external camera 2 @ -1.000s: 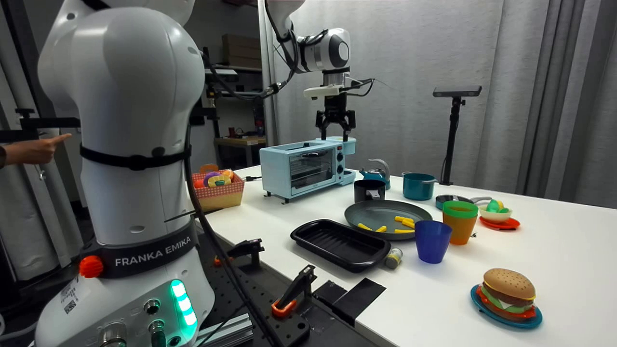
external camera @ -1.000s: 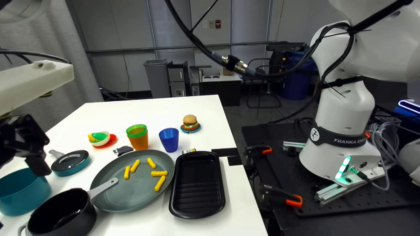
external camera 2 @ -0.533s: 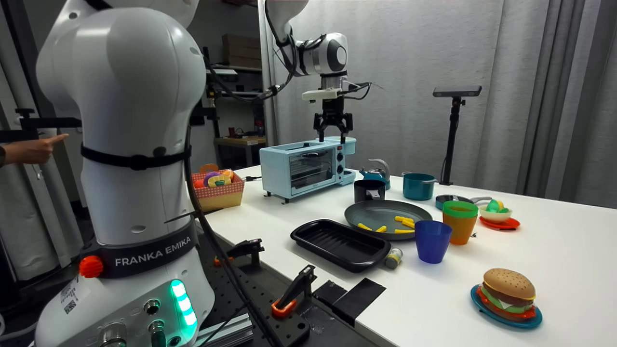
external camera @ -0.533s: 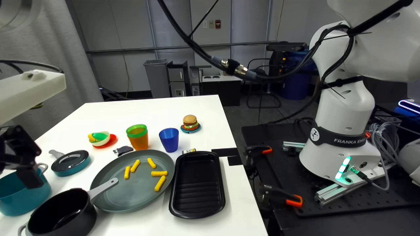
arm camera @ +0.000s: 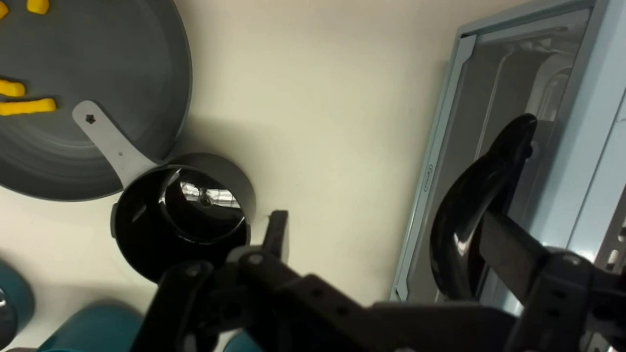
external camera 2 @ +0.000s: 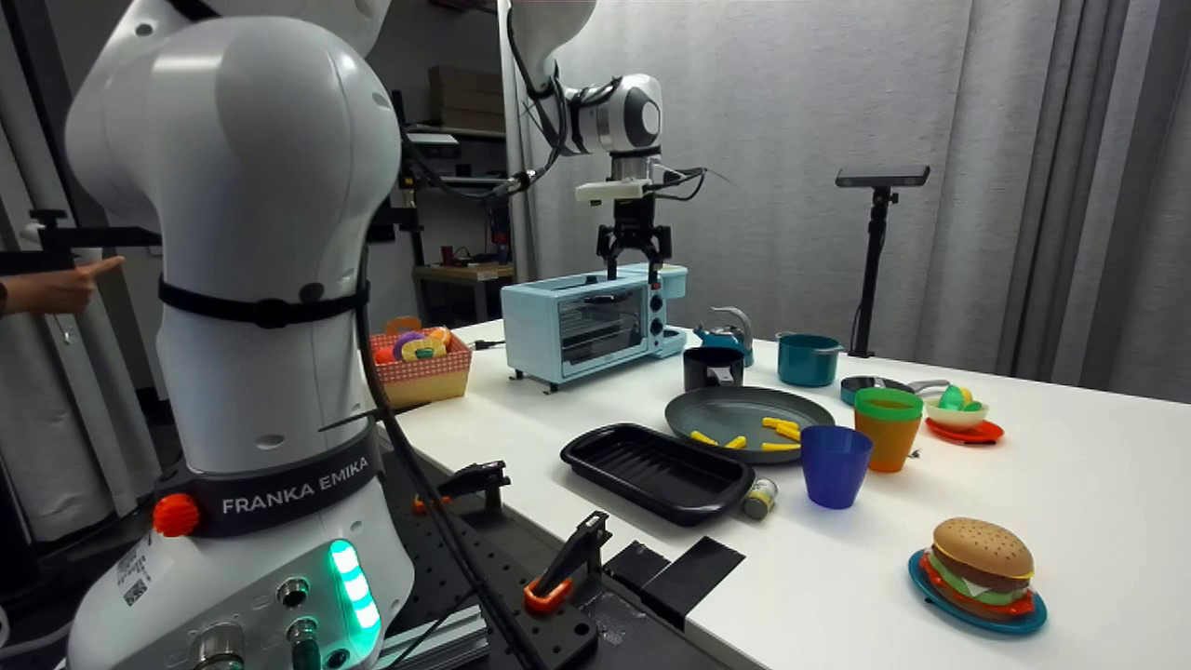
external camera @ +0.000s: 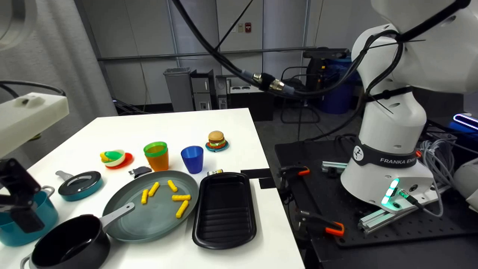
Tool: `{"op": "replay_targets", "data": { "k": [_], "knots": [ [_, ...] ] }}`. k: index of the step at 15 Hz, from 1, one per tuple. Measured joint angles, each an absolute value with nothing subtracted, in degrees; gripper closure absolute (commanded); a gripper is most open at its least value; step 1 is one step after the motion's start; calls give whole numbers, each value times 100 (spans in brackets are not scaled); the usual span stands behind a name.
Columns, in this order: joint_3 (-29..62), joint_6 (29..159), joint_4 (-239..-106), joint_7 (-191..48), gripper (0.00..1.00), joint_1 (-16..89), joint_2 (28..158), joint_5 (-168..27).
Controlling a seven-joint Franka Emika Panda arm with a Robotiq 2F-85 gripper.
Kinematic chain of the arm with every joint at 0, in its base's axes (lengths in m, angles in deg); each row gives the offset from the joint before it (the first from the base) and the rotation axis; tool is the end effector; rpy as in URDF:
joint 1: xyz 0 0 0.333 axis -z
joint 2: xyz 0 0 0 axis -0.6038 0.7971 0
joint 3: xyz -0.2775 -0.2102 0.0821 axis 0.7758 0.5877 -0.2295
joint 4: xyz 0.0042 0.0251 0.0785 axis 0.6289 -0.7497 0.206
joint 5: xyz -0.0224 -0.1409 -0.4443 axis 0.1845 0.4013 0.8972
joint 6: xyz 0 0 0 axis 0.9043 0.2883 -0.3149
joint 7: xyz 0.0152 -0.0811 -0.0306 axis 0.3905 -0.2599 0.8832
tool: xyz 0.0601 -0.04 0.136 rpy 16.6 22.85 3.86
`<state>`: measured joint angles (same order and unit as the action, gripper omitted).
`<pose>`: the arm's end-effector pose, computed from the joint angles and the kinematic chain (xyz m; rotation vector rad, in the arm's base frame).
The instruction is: Open the 3 in 1 machine's oven door
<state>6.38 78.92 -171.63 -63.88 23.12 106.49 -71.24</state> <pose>0.7252 0.2505 0.2789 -3.1232 -0.2113 0.0544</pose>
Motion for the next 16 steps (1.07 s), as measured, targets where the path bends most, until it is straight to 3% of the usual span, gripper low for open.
{"op": "replay_targets", "data": {
  "k": [16],
  "knots": [
    [665, 7887, -16931, -6388, 0, 2157, 10930, -7124]
  ]
}}
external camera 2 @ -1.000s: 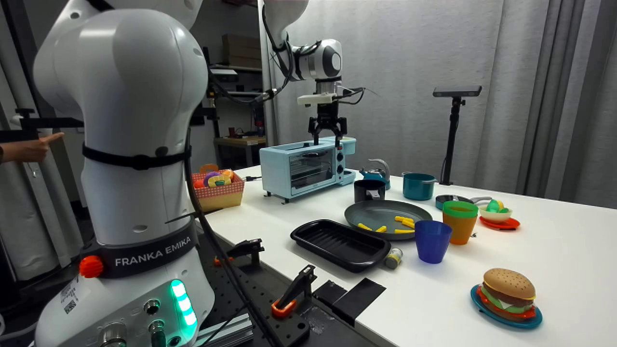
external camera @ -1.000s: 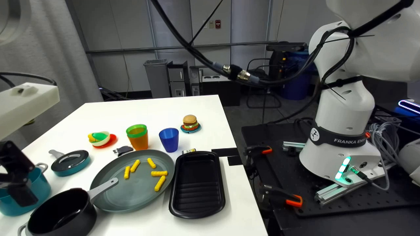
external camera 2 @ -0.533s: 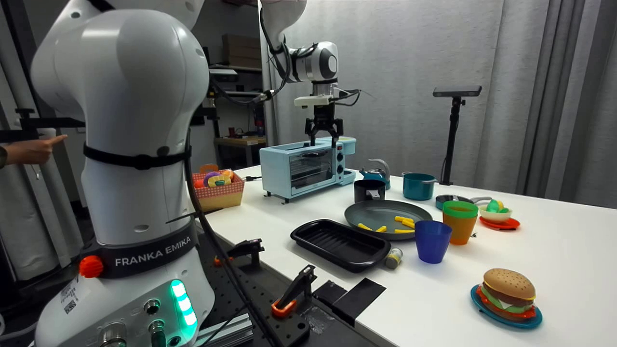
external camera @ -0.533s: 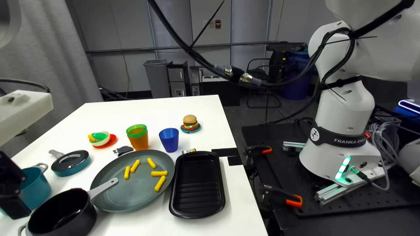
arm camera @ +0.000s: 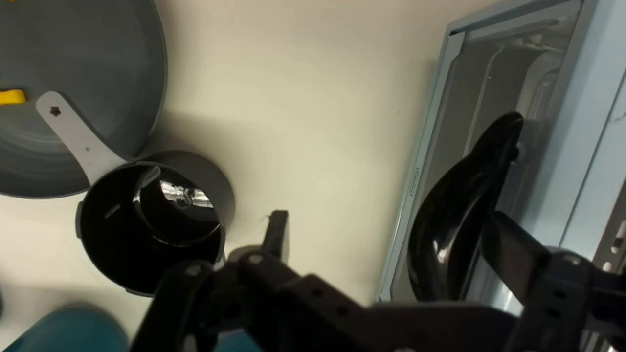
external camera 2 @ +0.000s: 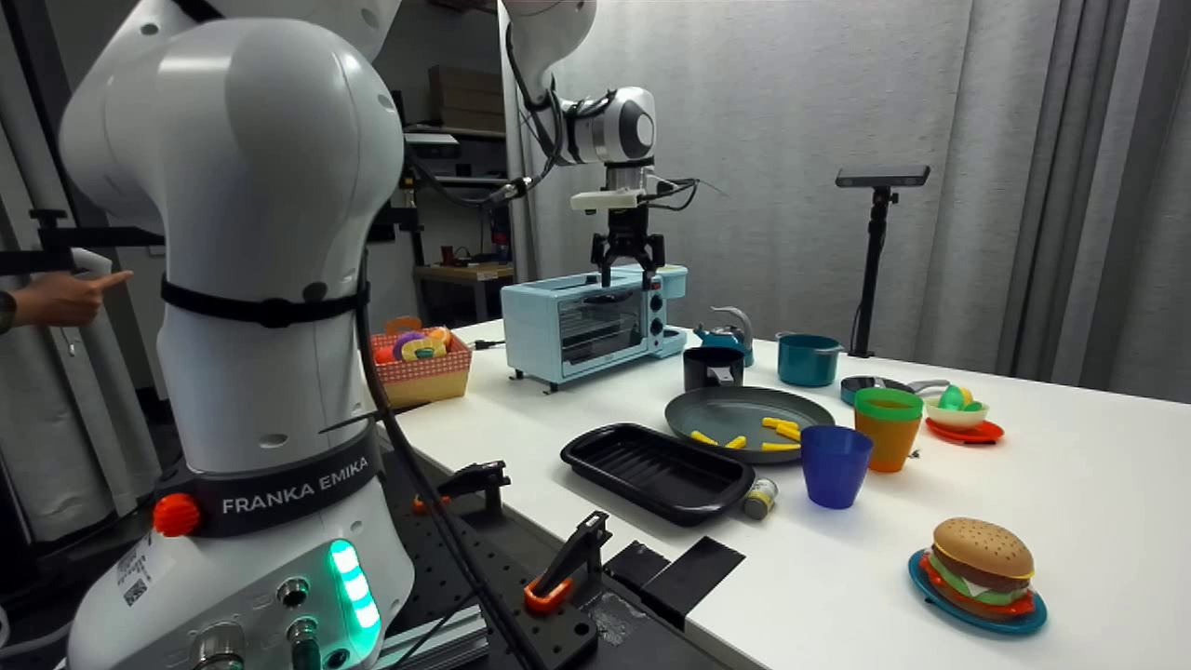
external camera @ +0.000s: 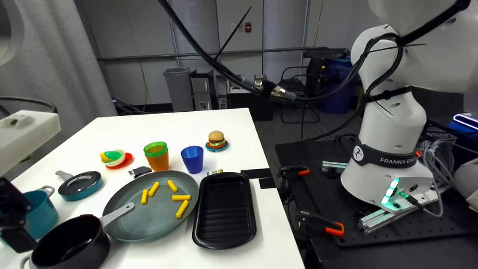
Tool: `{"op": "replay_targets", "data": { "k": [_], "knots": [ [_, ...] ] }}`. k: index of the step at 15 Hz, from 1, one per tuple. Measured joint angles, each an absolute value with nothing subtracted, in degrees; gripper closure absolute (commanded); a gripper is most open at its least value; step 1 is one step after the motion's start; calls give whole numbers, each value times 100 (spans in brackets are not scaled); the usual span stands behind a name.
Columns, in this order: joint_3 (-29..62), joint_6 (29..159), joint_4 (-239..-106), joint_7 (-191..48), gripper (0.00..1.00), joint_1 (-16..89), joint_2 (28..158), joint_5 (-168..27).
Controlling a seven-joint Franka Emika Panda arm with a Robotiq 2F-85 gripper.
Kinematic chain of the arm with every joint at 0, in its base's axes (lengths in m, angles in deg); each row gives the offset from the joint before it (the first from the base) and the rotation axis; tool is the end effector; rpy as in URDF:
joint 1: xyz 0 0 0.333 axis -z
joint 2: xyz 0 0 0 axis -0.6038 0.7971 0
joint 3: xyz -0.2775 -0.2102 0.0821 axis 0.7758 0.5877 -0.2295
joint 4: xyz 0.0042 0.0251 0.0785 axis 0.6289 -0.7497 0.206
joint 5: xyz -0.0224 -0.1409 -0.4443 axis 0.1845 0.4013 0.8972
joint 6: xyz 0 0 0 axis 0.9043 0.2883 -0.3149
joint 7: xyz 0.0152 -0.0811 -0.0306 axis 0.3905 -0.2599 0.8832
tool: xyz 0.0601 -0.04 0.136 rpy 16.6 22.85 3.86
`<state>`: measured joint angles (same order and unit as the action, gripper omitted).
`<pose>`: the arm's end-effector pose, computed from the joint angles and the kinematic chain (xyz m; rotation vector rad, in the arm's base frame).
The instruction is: Open the 3 in 1 machine's oven door
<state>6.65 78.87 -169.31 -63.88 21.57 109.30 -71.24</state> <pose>0.7290 0.2697 0.2618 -3.1218 -0.2440 0.0697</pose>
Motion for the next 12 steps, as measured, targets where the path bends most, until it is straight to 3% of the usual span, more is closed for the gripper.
{"op": "replay_targets", "data": {
  "k": [12],
  "knots": [
    [700, 7866, -16734, -6388, 0, 2158, 11166, -7124]
  ]
}}
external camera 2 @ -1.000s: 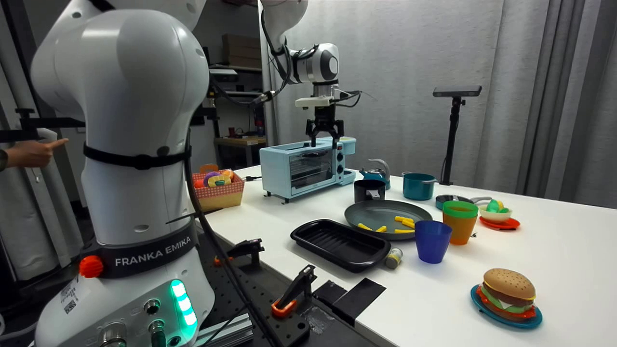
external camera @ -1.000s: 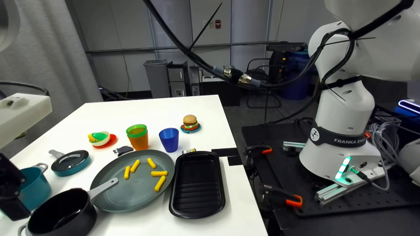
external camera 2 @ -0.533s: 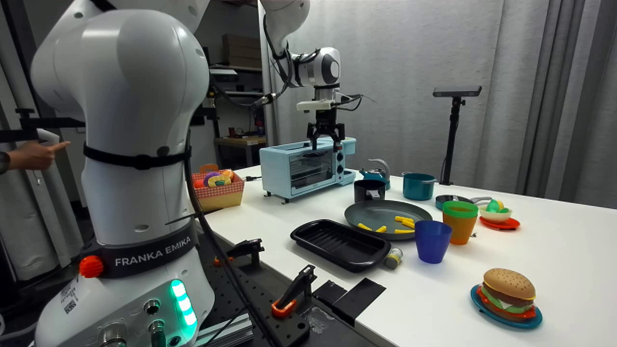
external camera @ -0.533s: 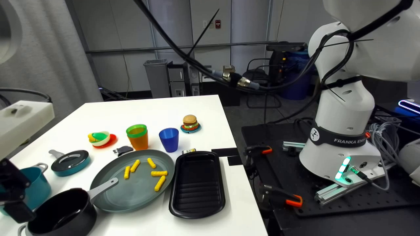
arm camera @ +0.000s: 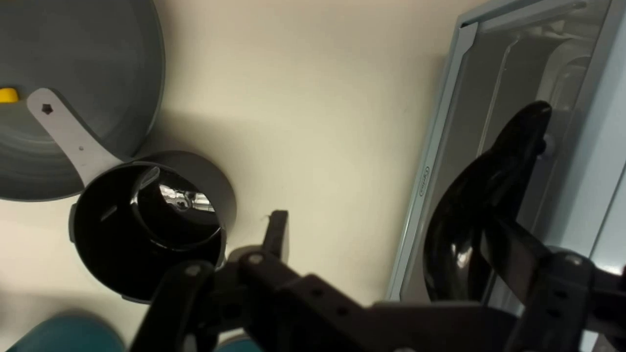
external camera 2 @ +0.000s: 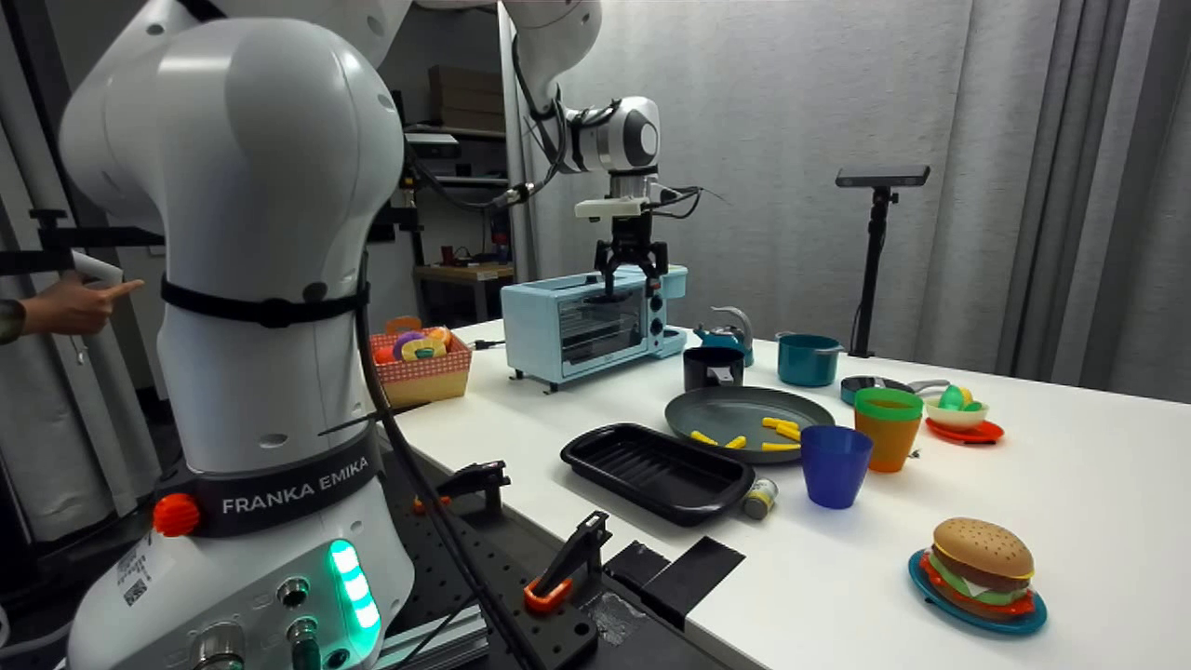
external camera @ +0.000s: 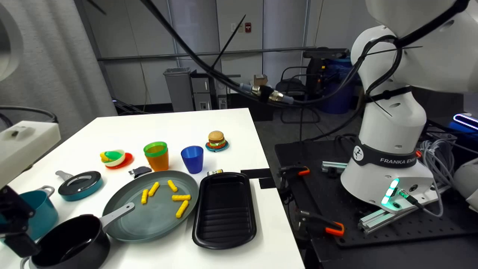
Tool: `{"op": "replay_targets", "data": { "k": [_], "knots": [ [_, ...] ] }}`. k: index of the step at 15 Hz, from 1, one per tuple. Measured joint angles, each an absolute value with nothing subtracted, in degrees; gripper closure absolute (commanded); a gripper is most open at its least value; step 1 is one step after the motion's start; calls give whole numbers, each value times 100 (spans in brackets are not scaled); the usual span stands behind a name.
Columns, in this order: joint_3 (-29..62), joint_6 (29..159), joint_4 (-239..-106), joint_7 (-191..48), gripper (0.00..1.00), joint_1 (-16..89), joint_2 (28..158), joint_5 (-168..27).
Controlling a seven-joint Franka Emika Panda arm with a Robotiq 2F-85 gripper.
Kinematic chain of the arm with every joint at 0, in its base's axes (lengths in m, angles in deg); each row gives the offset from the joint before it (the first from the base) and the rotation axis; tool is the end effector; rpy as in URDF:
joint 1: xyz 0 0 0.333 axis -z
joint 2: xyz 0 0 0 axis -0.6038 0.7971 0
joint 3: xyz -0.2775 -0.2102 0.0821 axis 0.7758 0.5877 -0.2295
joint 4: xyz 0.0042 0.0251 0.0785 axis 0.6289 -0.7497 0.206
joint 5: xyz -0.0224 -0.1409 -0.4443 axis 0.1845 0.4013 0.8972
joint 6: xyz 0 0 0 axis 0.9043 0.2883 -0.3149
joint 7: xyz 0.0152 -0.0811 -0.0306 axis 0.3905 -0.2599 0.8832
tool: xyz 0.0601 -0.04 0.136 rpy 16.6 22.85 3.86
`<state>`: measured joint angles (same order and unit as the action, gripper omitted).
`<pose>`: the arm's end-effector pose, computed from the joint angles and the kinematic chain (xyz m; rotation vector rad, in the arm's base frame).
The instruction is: Open the 3 in 1 machine's oven door
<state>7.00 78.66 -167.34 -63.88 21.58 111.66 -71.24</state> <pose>0.7378 0.2676 0.2469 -3.1252 -0.2331 0.0857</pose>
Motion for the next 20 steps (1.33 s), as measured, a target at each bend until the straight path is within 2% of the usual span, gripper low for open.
{"op": "replay_targets", "data": {
  "k": [20],
  "knots": [
    [747, 7824, -16538, -6306, 0, 2182, 11558, -7162]
  ]
}}
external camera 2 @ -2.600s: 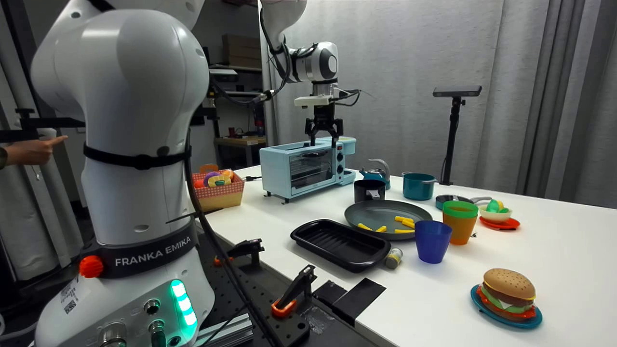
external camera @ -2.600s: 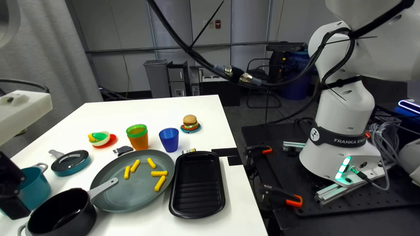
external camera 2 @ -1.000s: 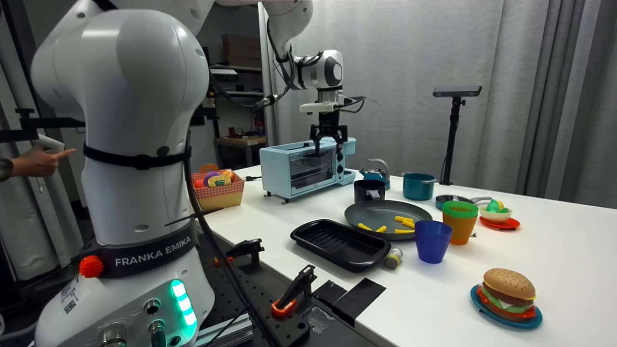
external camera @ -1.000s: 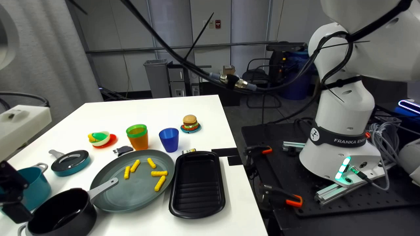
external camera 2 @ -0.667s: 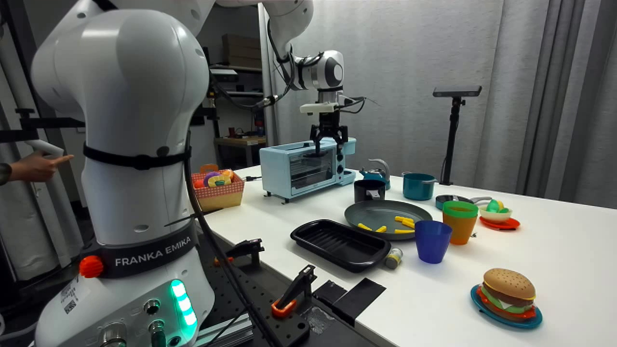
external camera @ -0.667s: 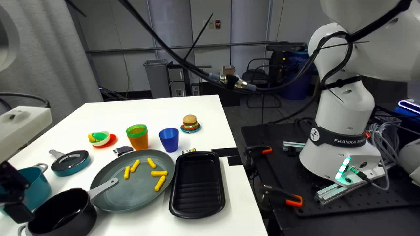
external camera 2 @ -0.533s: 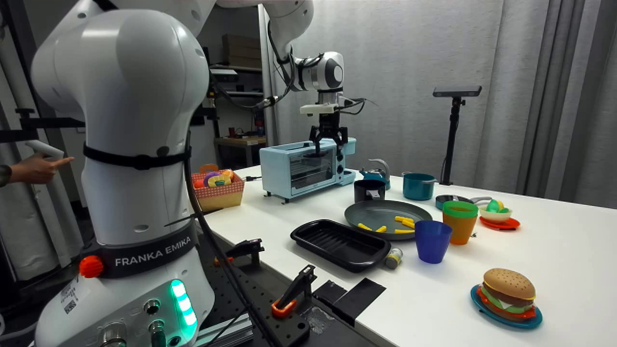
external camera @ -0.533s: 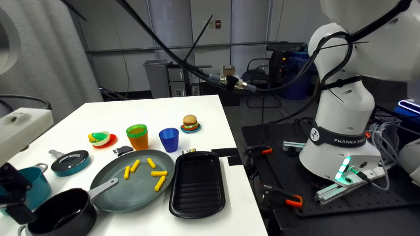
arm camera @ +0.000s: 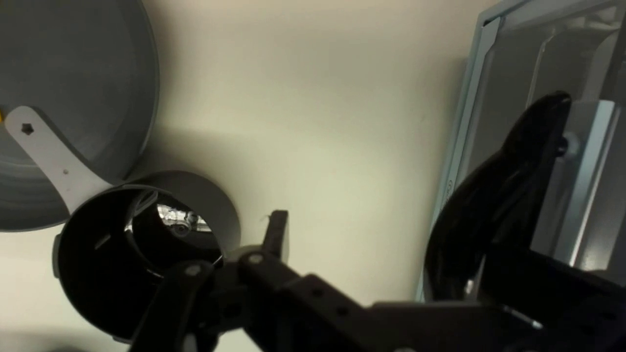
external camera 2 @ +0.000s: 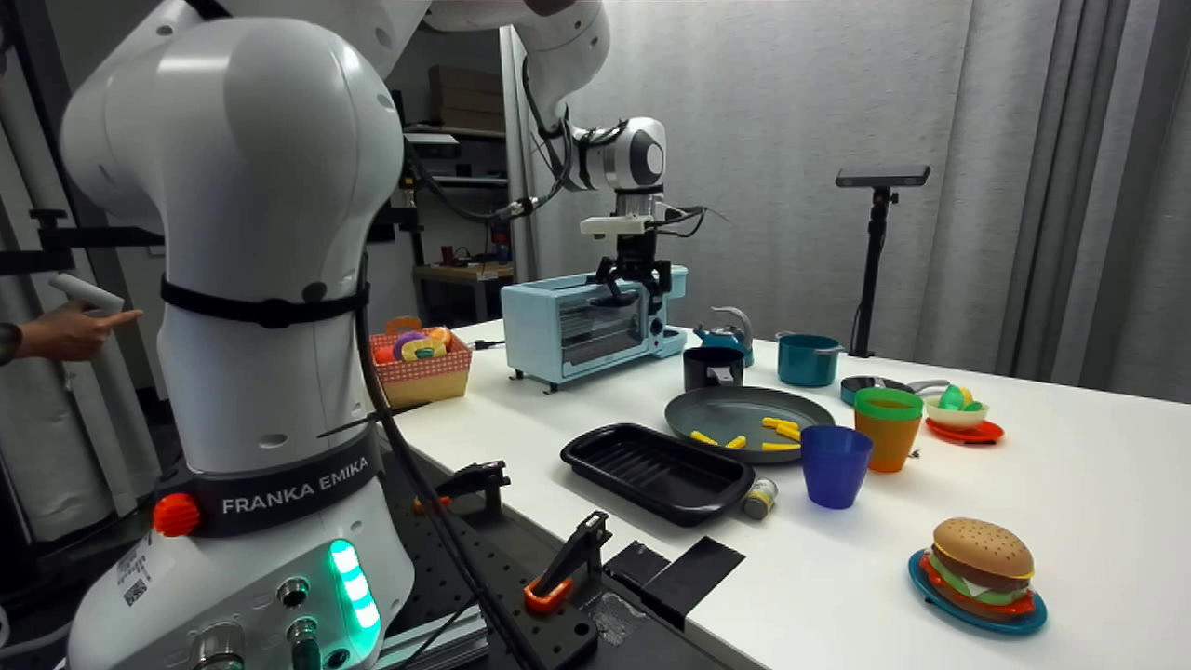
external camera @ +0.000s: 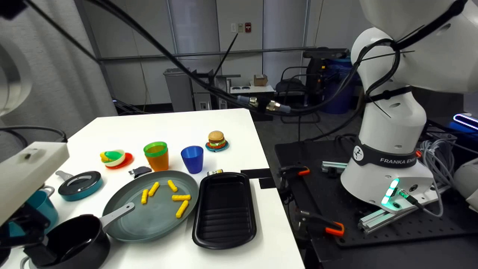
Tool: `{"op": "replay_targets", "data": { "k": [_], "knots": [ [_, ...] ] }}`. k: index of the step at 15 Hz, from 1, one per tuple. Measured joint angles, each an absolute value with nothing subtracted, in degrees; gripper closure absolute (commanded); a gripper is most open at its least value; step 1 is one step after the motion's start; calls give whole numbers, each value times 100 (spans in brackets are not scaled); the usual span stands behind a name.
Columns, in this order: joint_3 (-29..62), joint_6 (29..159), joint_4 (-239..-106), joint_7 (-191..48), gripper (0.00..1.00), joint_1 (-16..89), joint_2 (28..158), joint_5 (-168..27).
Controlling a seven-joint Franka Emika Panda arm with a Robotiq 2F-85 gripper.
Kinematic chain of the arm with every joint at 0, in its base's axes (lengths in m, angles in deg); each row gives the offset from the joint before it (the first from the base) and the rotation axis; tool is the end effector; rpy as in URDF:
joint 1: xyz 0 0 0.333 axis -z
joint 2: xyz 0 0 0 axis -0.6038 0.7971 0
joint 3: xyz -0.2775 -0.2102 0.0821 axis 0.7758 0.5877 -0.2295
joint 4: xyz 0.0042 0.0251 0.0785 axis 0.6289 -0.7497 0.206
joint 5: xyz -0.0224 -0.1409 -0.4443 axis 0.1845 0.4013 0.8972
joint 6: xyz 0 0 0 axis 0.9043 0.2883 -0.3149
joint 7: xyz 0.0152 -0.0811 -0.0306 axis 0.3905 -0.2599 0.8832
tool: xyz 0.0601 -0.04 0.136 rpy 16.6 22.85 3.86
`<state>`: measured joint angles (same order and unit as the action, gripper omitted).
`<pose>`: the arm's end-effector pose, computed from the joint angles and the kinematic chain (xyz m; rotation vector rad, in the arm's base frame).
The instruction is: Open the 3 in 1 machine's oven door
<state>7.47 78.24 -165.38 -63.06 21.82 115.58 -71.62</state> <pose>0.7439 0.2604 0.2097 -3.1320 -0.1855 0.1515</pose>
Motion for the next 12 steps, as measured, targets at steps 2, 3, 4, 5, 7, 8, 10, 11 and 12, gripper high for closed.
{"op": "replay_targets", "data": {
  "k": [2, 3, 4, 5, 7, 8, 10, 11, 12],
  "knots": [
    [757, 7768, -16504, -6299, 0, 2184, 11585, -7162],
    [761, 7741, -16491, -6296, 0, 2185, 11588, -7162],
    [763, 7721, -16478, -6292, 0, 2185, 11590, -7162],
    [765, 7699, -16455, -6288, 0, 2185, 11593, -7162],
    [772, 7647, -16408, -6278, 0, 2186, 11594, -7162],
    [776, 7631, -16386, -6271, 0, 2187, 11594, -7162],
    [785, 7620, -16350, -6257, 0, 2195, 11595, -7165],
    [790, 7619, -16345, -6247, 0, 2201, 11599, -7166],
    [795, 7619, -16344, -6237, 0, 2207, 11604, -7167]
  ]
}}
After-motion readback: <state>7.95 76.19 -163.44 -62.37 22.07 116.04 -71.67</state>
